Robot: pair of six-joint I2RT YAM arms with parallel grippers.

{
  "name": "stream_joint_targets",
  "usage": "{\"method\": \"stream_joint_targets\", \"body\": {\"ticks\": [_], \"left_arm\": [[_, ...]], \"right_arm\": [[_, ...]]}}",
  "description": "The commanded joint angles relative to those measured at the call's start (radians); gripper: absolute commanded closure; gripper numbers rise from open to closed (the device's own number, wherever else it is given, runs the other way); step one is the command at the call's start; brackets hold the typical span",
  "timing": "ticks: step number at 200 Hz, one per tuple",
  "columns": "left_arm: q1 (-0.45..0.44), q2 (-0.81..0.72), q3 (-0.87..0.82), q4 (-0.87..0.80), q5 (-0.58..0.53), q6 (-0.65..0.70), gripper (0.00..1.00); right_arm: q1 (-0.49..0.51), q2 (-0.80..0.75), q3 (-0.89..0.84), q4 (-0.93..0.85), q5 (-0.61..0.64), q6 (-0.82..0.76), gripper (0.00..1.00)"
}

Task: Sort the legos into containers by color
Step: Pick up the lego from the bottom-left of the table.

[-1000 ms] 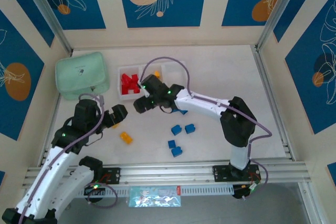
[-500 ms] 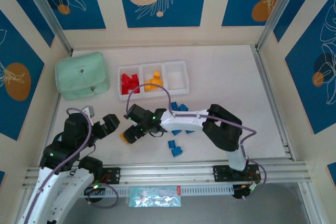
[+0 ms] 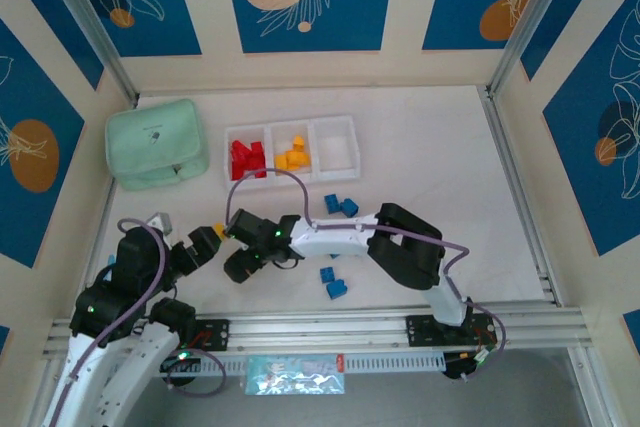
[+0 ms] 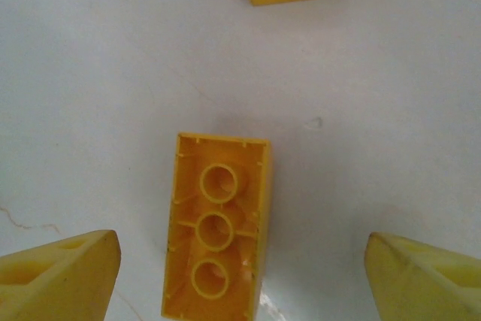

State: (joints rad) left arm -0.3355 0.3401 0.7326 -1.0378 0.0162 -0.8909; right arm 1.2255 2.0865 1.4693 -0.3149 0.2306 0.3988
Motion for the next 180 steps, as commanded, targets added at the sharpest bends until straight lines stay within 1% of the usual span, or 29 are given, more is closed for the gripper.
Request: {"method": "stream_joint_targets", "body": {"ticks": [1,18,49,105,129,154,180], "left_arm": [[0.009,-0.021,0.010,-0.020,-0.021,-0.023,0.01],[0.009,-0.026,0.006,-0.015,-0.022,-0.026,0.01],[0.008,-0.024,0.004,-0.009,-0.025,-0.028,0.01],[0.009,-0.021,-0.002,0.011,-0.021,-0.027,0.01],[0.009,-0.019,0.001,0.010,-0.018,-0.025,0.01],[0.009,-0.018,0.007,0.007,-0.015,-0.022,0.01],[0.009,-0.017,0.017,0.001,-0.010,-0.014,0.01]], "right_arm": [[0.016,0.040,0.035,-0.035,0.020,-0.033,0.17],[0.020,0.056,0.041,-0.041,0.030,-0.037,0.20],[0.020,0.068,0.055,-0.073,0.077,-0.043,0.29],[0.007,0.055,0.044,-0.055,0.064,-0.061,0.46],[0.012,0.051,0.044,-0.041,0.049,-0.066,0.52],[0.013,0.030,0.036,-0.031,0.044,-0.066,0.61],[0.007,-0.014,0.009,-0.018,0.050,-0.061,0.66]]}}
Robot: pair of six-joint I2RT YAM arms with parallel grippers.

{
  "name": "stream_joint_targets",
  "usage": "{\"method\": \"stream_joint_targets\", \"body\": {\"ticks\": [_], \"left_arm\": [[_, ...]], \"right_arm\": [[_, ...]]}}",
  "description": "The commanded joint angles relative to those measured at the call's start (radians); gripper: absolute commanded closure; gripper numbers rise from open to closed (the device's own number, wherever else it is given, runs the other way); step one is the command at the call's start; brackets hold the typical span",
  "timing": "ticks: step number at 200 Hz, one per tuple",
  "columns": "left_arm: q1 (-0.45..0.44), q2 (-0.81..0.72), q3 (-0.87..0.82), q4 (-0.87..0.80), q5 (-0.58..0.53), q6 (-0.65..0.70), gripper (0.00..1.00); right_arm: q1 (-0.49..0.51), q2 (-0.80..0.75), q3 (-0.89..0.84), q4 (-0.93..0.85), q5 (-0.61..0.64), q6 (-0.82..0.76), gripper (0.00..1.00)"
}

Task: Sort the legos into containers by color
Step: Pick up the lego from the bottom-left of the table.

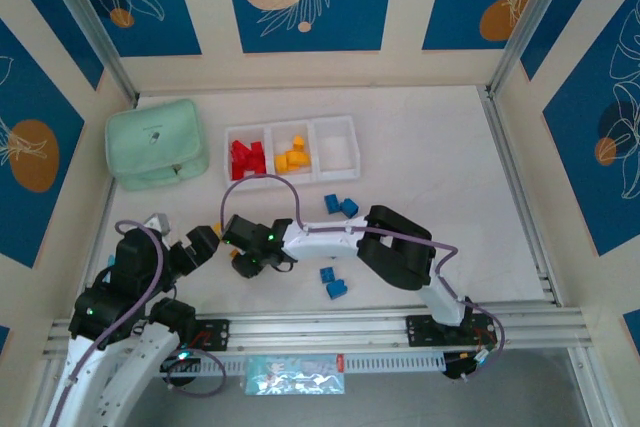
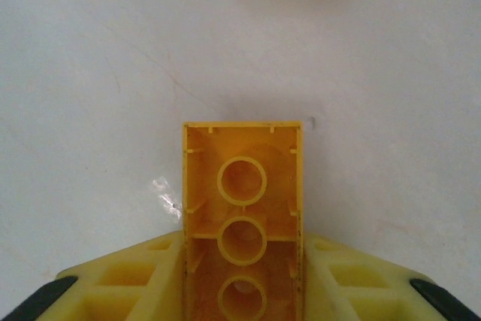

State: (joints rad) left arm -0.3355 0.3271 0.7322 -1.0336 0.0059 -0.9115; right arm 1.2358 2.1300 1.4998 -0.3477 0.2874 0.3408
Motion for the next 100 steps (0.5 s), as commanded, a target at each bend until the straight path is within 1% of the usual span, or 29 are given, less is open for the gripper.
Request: {"method": "stream_joint_targets", "body": {"ticks": [1,52,81,100], "left_arm": [[0.009,-0.004,0.017,-0.003,0.001,0.006,0.01],[0.009,0.049,0.059,0.020,0.016,0.062,0.01],[0.008,0.118,0.090,0.058,0.031,0.114,0.01],[0.009,0.170,0.099,0.092,0.050,0.141,0.01]], "right_arm": [[-0.003,-0.060,-0.023,0.015,-0.007,-0.003,0.67],[-0.072,-0.204,-0.094,0.021,-0.017,0.010,0.68],[-0.153,-0.263,-0.102,-0.009,0.008,-0.001,0.68],[-0.219,-0.288,-0.102,-0.008,0.035,-0.037,0.68]]}}
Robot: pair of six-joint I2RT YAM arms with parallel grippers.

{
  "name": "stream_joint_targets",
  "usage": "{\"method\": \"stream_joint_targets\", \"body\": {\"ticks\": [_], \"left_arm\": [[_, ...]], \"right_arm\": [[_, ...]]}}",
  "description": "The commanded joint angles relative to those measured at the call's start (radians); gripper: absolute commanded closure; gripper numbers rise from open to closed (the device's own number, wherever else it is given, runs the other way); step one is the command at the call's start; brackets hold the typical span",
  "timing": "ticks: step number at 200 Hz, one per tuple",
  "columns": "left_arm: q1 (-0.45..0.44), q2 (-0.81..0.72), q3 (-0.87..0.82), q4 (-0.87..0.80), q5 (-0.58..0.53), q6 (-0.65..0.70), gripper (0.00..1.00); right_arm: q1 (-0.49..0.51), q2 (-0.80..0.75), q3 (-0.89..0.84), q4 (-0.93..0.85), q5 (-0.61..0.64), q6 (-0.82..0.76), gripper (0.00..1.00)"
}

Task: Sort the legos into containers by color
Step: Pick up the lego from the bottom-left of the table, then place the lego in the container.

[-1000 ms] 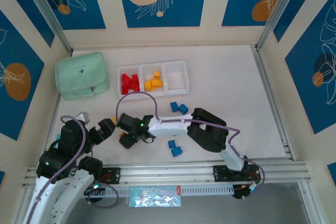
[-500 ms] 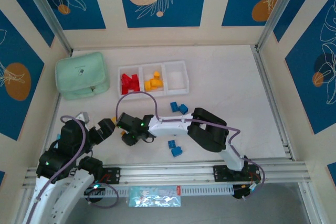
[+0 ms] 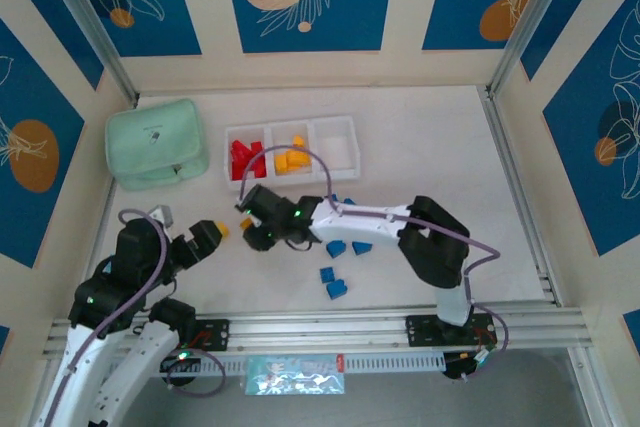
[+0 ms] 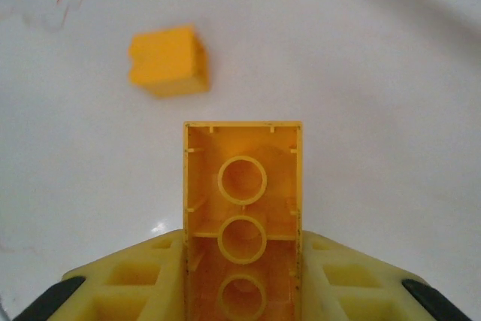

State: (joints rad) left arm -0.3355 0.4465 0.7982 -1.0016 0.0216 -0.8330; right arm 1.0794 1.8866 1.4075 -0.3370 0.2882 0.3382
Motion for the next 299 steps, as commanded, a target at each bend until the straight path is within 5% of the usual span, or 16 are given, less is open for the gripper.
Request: {"method": "stream_joint_targets", "body": {"ticks": [1,49,124,159,207,299], "left_arm": [[0.009,0.053,0.033,0.062,0.035,0.063,0.01],[0.010,0.179,0.030,0.182,0.071,0.095,0.01],[0.010,0.284,0.004,0.311,0.083,0.087,0.01],[0.010,0.299,0.008,0.321,0.081,0.089,0.01],[0.010,0.294,0.004,0.311,0.065,0.096,0.01],[0.010,0.302,-0.082,0.323,0.010,0.075,0.01]], "right_arm": [[-0.067,-0.045,-0.010,-0.019,0.036,-0.037,0.68],[-0.241,0.040,0.127,-0.038,0.066,-0.053,0.68],[-0.352,0.346,0.511,-0.090,0.110,-0.102,0.65],[-0.366,0.416,0.653,-0.141,0.086,-0.122,0.53],[-0.359,0.300,0.550,-0.105,0.063,-0.125,0.40],[-0.302,-0.133,-0.014,0.041,-0.055,-0.020,0.16]]}}
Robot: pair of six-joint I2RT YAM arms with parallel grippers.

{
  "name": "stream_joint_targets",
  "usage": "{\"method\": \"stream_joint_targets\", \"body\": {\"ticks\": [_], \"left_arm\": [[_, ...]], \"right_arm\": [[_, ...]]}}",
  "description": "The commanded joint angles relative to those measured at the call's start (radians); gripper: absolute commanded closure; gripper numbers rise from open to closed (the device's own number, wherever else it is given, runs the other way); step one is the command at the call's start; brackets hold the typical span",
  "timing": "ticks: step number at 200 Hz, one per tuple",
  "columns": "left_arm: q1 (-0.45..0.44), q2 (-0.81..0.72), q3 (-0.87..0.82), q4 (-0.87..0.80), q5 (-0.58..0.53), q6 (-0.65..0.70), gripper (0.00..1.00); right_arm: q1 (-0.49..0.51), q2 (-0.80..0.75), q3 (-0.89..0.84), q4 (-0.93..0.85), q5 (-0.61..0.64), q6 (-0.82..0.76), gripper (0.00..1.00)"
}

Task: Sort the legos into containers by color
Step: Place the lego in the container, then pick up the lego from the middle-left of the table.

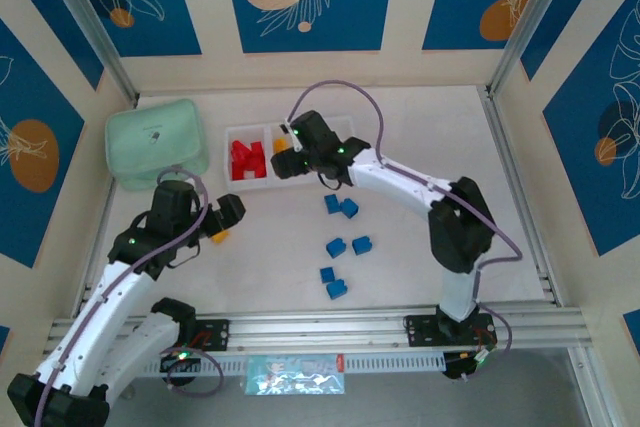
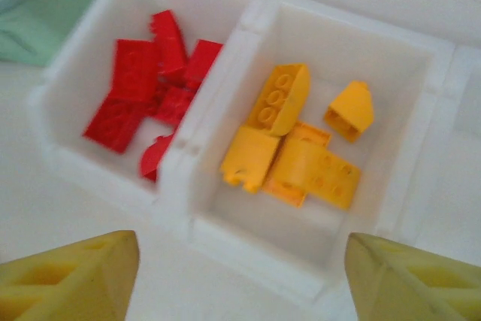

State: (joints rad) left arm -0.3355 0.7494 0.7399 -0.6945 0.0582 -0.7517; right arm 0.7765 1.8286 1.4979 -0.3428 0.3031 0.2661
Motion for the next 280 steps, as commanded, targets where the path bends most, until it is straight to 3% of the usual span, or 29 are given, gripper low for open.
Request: {"method": "stream_joint_targets", "body": {"ticks": [1,46,134,202,280], "left_arm": [[0.009,0.000,-0.025,0.015,-0.027,-0.006,0.01],[0.011,-0.001,-0.046,-0.034,-0.088,-0.014,0.01],[0.010,0.064,-0.093,-0.096,-0.110,-0.069,0.01],[0.009,0.272,-0.085,0.011,-0.137,-0.045,0.04],[0.009,0.556,-0.045,0.162,-0.194,-0.043,0.10]], "right_arm": [[0.002,-0.077,-0.108,0.048,-0.071,0.053,0.15],[0.020,-0.215,-0.351,0.164,-0.201,0.035,0.00],[0.172,-0.345,-0.714,0.459,-0.286,-0.050,0.01],[0.302,-0.292,-0.743,0.579,-0.169,-0.195,0.01],[0.310,-0.313,-0.787,0.671,-0.137,-0.249,0.01]]}}
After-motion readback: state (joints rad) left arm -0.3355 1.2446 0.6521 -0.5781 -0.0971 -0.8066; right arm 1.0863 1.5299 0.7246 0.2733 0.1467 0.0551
